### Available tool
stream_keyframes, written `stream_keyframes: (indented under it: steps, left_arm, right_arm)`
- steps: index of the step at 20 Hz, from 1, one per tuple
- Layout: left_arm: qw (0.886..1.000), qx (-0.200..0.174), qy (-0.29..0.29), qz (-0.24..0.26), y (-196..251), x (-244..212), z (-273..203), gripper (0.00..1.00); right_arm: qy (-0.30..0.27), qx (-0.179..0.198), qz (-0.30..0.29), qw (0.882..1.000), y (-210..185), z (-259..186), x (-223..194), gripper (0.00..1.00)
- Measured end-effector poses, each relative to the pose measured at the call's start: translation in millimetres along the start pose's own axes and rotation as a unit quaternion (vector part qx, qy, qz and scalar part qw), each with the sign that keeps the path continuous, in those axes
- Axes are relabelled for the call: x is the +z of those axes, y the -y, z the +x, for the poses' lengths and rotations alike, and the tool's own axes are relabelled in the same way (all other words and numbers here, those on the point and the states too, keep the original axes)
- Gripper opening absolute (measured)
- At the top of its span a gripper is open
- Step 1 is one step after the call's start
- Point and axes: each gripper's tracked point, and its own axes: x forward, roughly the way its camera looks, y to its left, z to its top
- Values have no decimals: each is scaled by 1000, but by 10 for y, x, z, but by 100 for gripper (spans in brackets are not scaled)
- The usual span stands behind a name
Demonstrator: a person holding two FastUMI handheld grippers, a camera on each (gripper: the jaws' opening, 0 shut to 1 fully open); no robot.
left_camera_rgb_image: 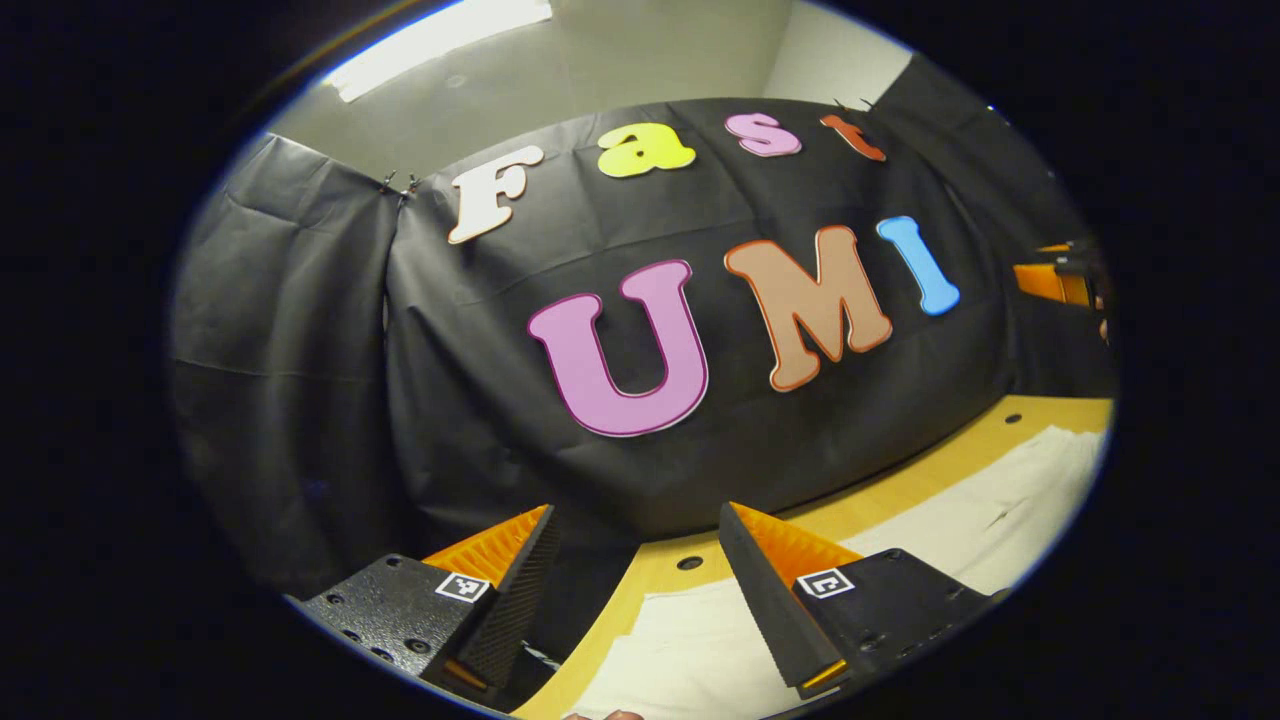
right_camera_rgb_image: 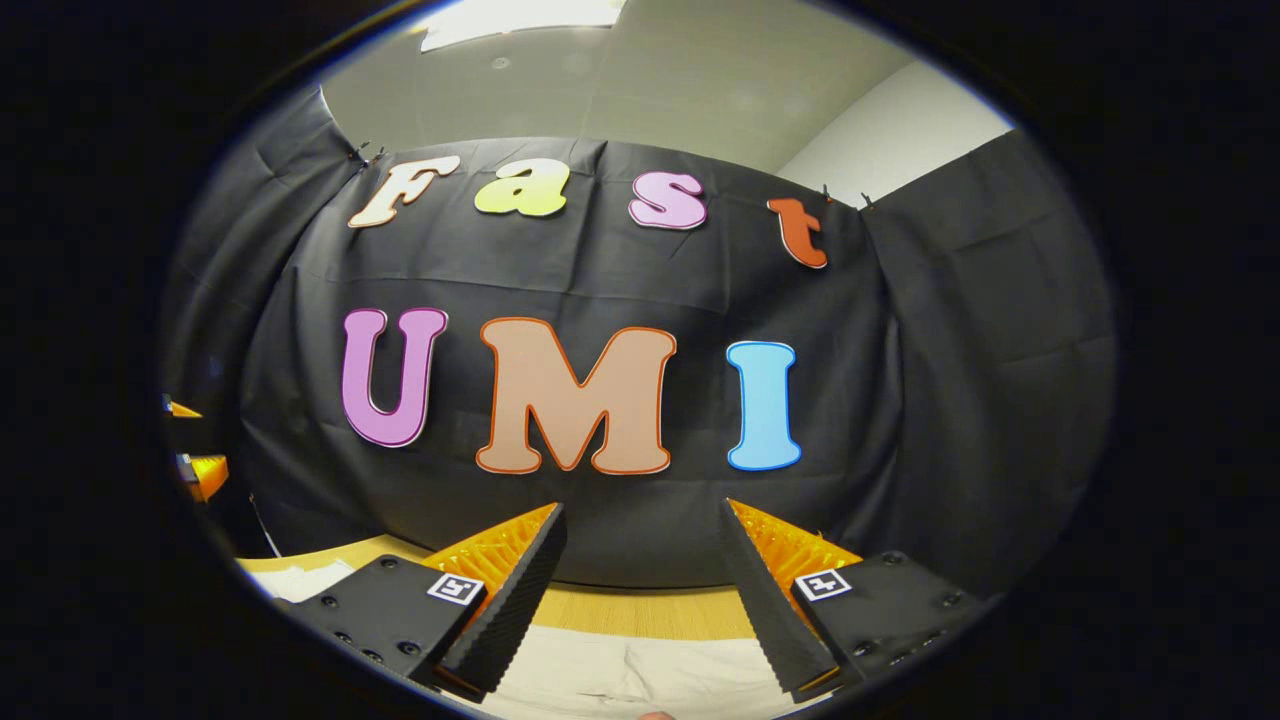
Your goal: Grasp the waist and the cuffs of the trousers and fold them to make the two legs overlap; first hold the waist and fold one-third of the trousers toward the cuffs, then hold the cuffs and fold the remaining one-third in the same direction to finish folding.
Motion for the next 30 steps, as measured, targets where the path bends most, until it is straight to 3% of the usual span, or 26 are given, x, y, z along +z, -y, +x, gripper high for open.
stream_keyframes:
  steps: [8, 13, 17, 25, 30]
  left_arm:
    - [990, -67, -74, 100, 286, -788, -282, 96]
    - [971, -112, -118, 176, 362, -1329, -484, 96]
    - [943, -170, -149, 245, 471, -1783, -677, 96]
    - [888, -250, -207, 324, 555, -2464, -967, 97]
    - [841, -306, -214, 392, 539, -2766, -1120, 100]
  right_arm:
    - [-3, 10, -11, 1000, -71, 34, -101, 97]
    - [-7, 13, -28, 999, -95, 12, -182, 97]
    - [-15, 16, -35, 999, -89, -12, -291, 97]
    - [-37, 2, -33, 999, 59, -24, -504, 97]
    - [-26, -11, -60, 998, 192, -81, -506, 98]
